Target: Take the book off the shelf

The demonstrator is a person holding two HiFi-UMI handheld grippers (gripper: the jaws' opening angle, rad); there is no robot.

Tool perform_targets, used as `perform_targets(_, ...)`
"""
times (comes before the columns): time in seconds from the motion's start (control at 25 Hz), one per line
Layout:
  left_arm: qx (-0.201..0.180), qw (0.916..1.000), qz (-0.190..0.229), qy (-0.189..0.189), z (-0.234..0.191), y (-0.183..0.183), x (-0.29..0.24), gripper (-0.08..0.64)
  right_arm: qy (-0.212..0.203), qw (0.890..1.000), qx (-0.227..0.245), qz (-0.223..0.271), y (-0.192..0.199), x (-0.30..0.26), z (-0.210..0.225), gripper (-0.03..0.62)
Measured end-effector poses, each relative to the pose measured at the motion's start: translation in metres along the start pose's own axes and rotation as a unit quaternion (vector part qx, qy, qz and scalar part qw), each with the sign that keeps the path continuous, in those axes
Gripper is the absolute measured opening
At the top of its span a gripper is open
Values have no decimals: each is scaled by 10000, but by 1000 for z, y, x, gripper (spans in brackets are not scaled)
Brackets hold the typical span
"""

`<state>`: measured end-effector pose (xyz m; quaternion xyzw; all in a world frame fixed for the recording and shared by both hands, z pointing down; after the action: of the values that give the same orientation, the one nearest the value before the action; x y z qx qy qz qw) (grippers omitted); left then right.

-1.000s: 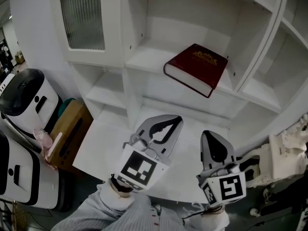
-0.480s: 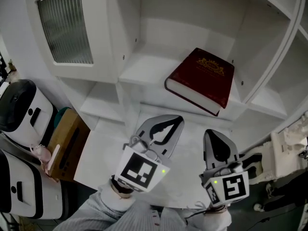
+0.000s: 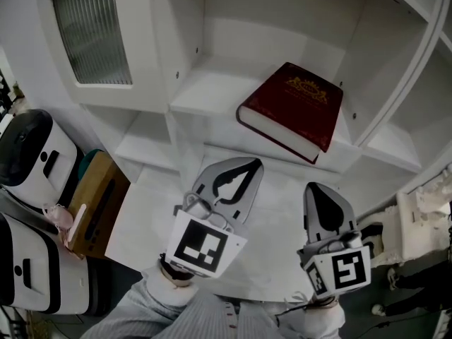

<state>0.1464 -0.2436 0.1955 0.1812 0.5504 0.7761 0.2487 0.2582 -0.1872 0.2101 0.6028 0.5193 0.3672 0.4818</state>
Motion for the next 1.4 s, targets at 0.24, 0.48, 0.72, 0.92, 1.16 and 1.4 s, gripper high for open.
perform_targets(0.24, -98, 9996, -63, -250, 1, -2, -1, 11, -38, 9999, 99, 120, -3, 4, 9, 14)
perform_targets(0.48, -301, 9989, -167, -322, 2, -3, -3, 12, -28, 9996, 215, 196, -4, -1, 13, 14)
perform_targets(0.72, -484, 9977, -297, -361, -1, -2, -8, 12, -105, 9990, 261, 356, -7, -5, 18, 15)
perform_targets(0.92, -582, 9968, -315, -445, -3, -1, -11, 14, -183, 9981, 448, 391, -9, -8, 21, 17)
perform_targets(1.16, -773, 9956, -318, -431, -5, 0, -16, 108, -230, 9958, 727, 512, -16, -12, 22, 78)
perform_targets(1.4, -1252, 9894, -319, -657, -11, -4, -20, 215, -106, 9916, 1141, 599, -21, -15, 26, 146)
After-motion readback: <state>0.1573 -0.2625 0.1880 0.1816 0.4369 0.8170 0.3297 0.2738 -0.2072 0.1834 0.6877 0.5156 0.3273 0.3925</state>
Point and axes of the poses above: the fingertips, and each gripper's own axes: x backward along the fingers, z to its right, y out of its underside, the point moved 3 cm from there along x, backward along the fingers, and after that the axes turned 4 degrees about -z, right-handed, at the moved point
